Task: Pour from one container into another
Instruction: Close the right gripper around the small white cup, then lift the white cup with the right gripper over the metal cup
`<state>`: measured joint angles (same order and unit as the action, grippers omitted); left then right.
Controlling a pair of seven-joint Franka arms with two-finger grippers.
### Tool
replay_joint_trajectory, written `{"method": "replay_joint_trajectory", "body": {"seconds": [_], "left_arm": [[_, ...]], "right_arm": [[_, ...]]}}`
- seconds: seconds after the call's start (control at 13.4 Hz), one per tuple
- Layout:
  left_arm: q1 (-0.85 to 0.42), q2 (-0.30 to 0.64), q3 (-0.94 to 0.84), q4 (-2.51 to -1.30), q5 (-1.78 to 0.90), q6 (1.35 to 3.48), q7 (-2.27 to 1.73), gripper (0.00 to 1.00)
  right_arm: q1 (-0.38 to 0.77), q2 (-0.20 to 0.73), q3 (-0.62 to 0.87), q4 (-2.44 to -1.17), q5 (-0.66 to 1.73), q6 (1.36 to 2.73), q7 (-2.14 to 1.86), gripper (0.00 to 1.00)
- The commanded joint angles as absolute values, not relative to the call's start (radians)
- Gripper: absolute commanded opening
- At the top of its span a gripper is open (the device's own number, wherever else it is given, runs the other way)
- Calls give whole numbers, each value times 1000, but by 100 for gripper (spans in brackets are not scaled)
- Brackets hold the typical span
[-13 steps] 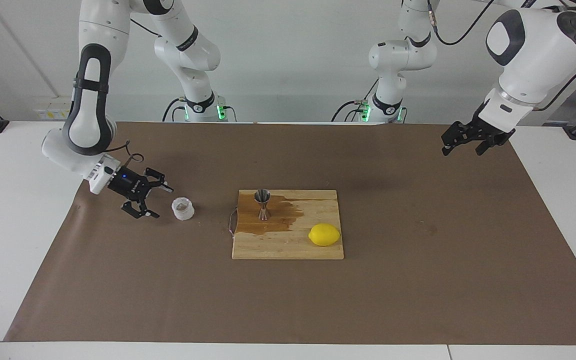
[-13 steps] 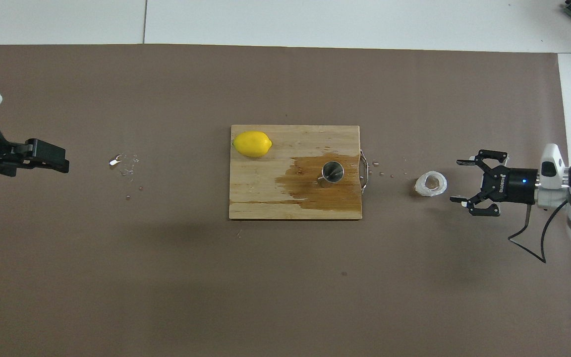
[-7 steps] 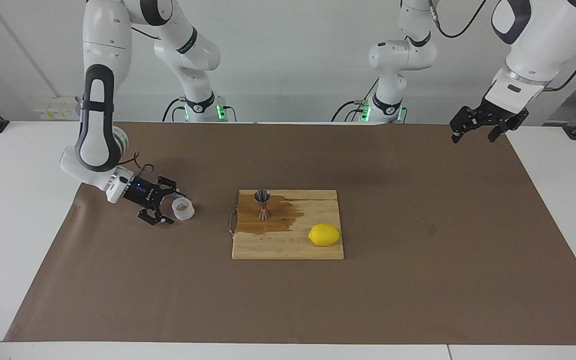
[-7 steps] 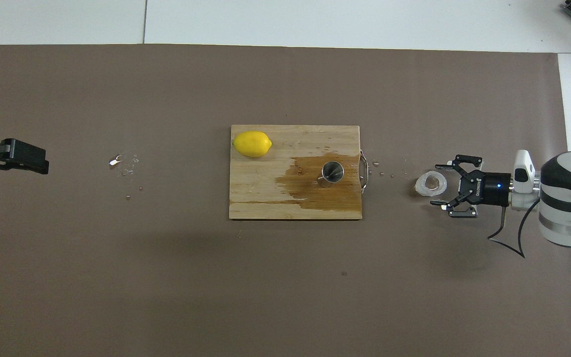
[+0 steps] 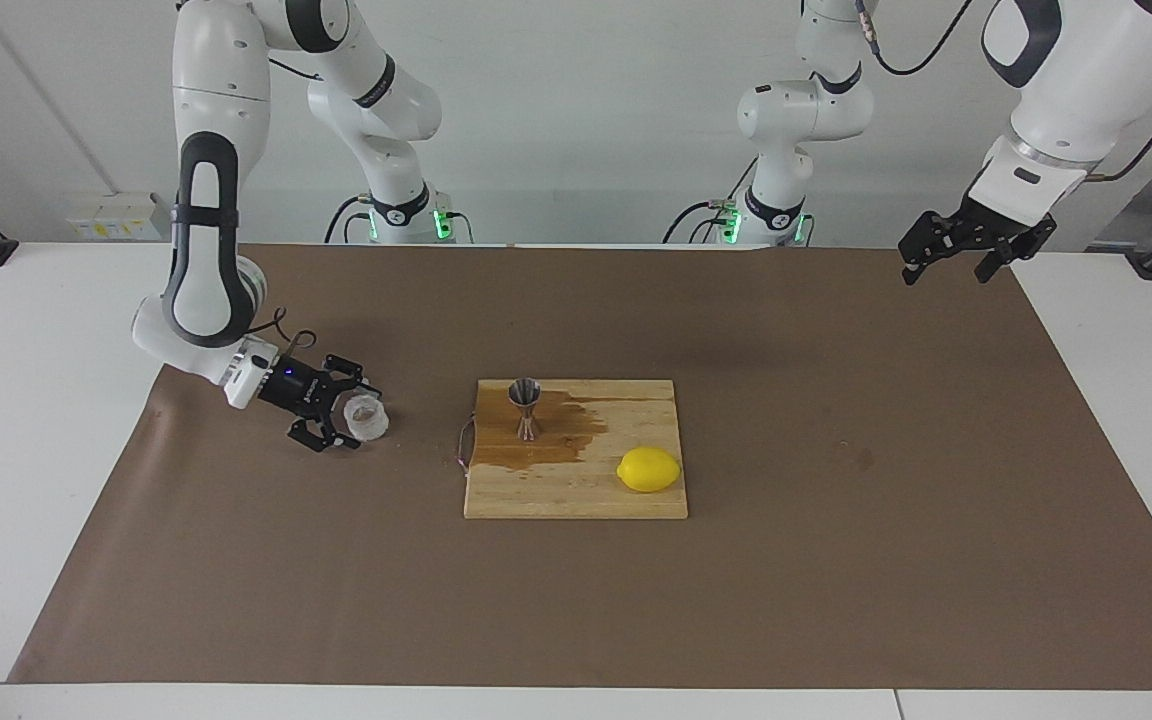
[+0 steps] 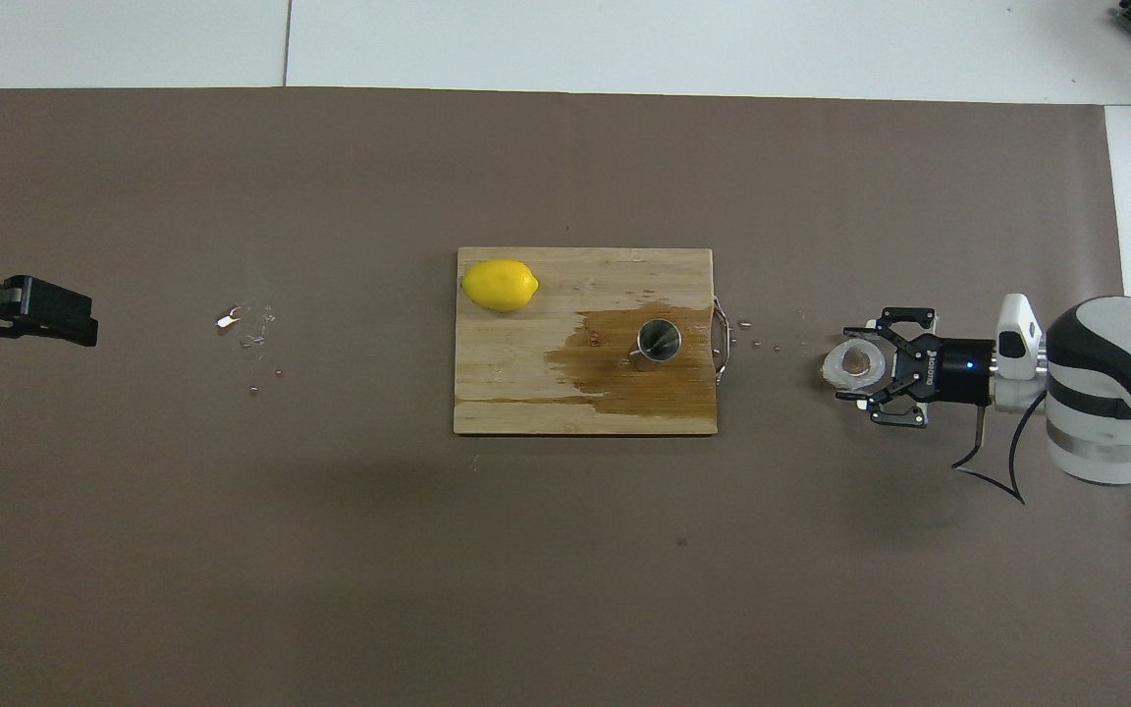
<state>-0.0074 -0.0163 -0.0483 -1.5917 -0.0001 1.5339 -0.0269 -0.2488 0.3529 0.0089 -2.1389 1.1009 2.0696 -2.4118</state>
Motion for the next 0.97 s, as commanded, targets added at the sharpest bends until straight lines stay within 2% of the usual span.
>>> {"method": "replay_joint_trajectory", "body": {"seconds": [0.0, 0.07, 0.37, 0.74, 0.89], "left_arm": [[-15, -35, -46, -1606, 11, 1536, -26, 100], [-15, -35, -46, -1608, 11, 1536, -26, 100], [-12, -37, -45, -1608, 11, 1522, -28, 100], [0, -37, -43, -1608, 11, 1522, -29, 100], [0, -37, -43, -1608, 11, 1522, -29, 100]], "right_arm": [[-248, 357, 12, -2146, 1137, 2089, -2483, 27], [-249, 354, 12, -2138, 1137, 2083, -2493, 22], [-239, 302, 15, -2134, 1135, 2089, -2421, 21], [-85, 157, 12, -2132, 1051, 2163, -2030, 21], [-5, 123, 12, -2128, 1017, 2251, -1892, 22]]}}
